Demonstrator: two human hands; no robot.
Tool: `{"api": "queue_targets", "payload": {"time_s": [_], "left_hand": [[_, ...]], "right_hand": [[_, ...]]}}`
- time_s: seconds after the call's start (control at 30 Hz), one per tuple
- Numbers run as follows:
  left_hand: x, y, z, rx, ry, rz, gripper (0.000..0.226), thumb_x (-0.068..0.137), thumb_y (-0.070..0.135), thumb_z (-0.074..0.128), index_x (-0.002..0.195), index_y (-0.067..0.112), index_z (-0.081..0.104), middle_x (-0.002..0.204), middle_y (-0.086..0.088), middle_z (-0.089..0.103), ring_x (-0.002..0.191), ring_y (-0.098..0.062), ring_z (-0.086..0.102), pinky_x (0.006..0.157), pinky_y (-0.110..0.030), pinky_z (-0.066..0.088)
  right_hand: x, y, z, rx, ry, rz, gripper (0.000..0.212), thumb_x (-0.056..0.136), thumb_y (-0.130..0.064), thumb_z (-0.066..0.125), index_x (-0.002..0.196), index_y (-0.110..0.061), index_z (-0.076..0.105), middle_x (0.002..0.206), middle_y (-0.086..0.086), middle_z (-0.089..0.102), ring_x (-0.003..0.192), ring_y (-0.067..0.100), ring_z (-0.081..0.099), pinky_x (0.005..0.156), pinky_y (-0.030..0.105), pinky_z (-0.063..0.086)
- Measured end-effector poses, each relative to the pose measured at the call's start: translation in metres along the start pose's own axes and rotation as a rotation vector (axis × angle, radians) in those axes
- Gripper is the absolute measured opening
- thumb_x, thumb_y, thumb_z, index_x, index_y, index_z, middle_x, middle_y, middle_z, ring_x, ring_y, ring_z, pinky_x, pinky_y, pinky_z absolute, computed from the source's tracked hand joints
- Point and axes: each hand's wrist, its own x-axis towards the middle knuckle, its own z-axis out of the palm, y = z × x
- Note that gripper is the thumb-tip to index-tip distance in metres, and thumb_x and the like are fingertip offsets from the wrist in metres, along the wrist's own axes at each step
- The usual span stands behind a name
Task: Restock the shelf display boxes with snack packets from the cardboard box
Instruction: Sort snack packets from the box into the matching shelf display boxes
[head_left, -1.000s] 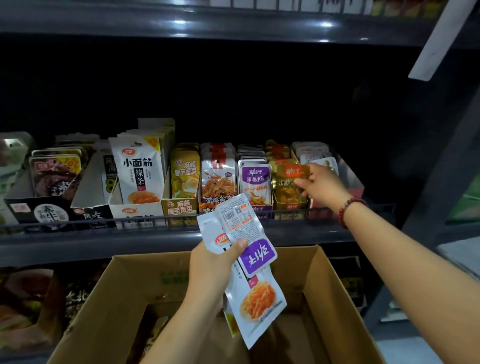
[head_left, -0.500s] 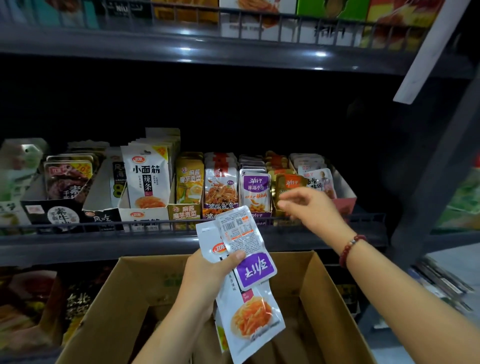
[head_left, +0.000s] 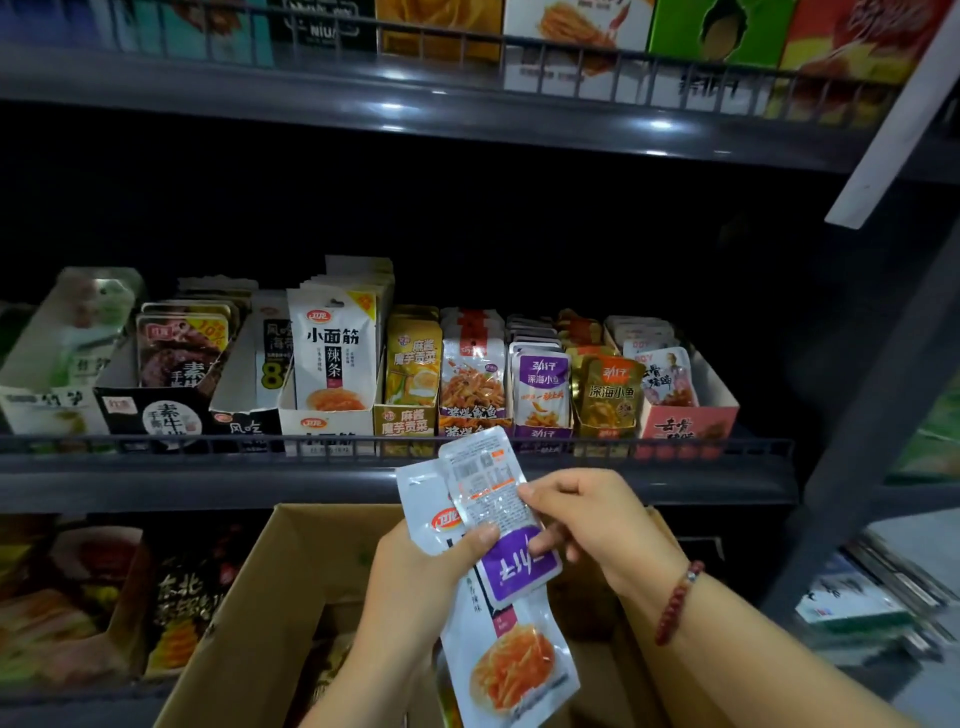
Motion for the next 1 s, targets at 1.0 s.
{"api": "queue_targets", "payload": {"time_s": [1.0], "left_hand": [[0.002, 0.004, -0.017, -0.232, 0.034, -0.078, 0.021, 0.082, 0.011, 0.072, 0.102, 0.012, 0.067, 0.088, -0.01, 0.076, 0.075, -0.028, 0.074, 0.066, -0.038, 0.059]], "right_hand": [[0.01, 0.003, -0.004, 0.082, 0.084, -0.384, 0.065, 0.08, -0.013, 0.073, 0.128, -0.041, 0.041, 0.108, -0.027, 0.063, 0.093, 0.003, 0.068, 0.077, 0.027, 0.058]]}}
